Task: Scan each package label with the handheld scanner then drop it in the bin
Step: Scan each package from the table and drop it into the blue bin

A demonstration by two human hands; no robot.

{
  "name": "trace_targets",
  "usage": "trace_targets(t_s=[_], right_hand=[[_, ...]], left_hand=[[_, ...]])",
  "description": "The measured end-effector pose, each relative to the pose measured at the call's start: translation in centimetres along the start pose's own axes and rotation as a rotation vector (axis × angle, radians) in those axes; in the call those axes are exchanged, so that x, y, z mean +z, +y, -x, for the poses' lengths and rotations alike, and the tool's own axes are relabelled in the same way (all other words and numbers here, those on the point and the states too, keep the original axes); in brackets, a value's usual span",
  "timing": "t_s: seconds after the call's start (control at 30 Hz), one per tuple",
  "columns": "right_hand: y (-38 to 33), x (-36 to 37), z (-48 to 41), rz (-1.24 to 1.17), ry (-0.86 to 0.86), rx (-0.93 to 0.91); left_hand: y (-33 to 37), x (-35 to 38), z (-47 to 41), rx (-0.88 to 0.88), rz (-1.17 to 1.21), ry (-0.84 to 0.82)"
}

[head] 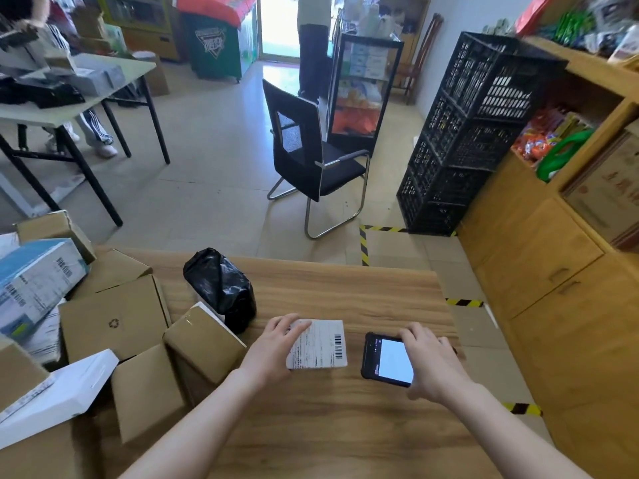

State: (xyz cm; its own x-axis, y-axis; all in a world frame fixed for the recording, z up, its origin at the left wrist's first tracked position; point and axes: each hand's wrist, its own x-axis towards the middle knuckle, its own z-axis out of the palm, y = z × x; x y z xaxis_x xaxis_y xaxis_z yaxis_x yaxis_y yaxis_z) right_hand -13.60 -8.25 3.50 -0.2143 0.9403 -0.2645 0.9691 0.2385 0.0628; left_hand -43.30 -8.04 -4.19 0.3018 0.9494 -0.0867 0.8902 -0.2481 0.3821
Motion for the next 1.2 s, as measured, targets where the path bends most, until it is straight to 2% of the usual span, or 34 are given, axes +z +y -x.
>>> trace_targets(t_s=[0.4, 0.63, 0.77, 0.97, 1.2], right_hand=[[5.8, 0.2, 2.2, 0.022, 0.018, -0.013], [13.6, 1.2, 6.2, -0.005, 0.068, 0.027], [18.9, 2.4, 9.5, -0.117, 0.056, 0.082], [28.7, 6.2, 17.4, -0.499, 0.088, 0.332], [39.4, 13.6, 32.8, -0.867, 0.230, 0.853]], left_hand=[[5.1, 0.1, -0.2, -0.012, -0.062, 0.006], [12.4, 1.0, -2.3, 0.053, -0.146, 0.002], [18.1, 2.3, -3.9, 0.100, -0.168, -0.019], [29.5, 5.7, -7.4, 0.216, -0.177, -0.043], [48.3, 14.9, -11.5, 0.536, -0.139, -0.162]])
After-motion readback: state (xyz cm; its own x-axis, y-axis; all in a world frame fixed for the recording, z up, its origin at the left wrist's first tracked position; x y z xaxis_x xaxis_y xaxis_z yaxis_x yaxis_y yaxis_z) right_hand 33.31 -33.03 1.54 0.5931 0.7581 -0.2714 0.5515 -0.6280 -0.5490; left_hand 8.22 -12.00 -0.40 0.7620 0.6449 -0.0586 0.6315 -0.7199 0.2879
